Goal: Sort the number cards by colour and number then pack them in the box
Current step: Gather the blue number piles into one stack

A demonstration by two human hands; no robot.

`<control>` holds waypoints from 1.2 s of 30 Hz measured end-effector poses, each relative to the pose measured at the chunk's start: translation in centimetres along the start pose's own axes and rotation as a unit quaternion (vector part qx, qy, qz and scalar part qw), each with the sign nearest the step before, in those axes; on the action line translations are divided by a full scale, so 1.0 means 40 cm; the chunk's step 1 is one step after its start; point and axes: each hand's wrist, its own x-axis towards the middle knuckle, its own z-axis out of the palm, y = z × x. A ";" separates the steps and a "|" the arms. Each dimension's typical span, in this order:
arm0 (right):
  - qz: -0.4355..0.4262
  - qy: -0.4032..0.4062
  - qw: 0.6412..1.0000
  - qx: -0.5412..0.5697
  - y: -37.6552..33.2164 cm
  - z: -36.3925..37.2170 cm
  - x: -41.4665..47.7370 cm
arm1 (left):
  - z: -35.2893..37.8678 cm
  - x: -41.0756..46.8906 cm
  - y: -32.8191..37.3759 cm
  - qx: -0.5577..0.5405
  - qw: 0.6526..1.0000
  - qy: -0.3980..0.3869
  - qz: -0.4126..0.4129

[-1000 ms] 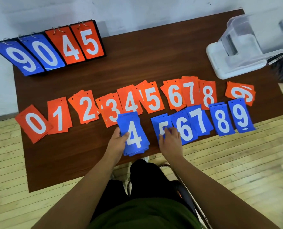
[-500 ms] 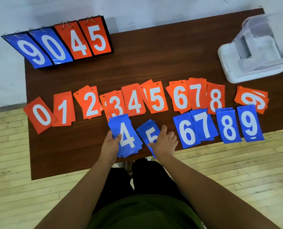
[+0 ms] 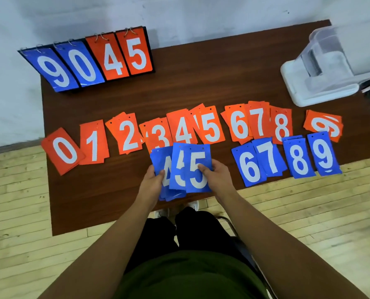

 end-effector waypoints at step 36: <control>-0.131 0.102 0.802 -0.574 0.101 -0.200 0.065 | 0.203 -0.018 0.083 -0.051 0.999 -0.008 0.010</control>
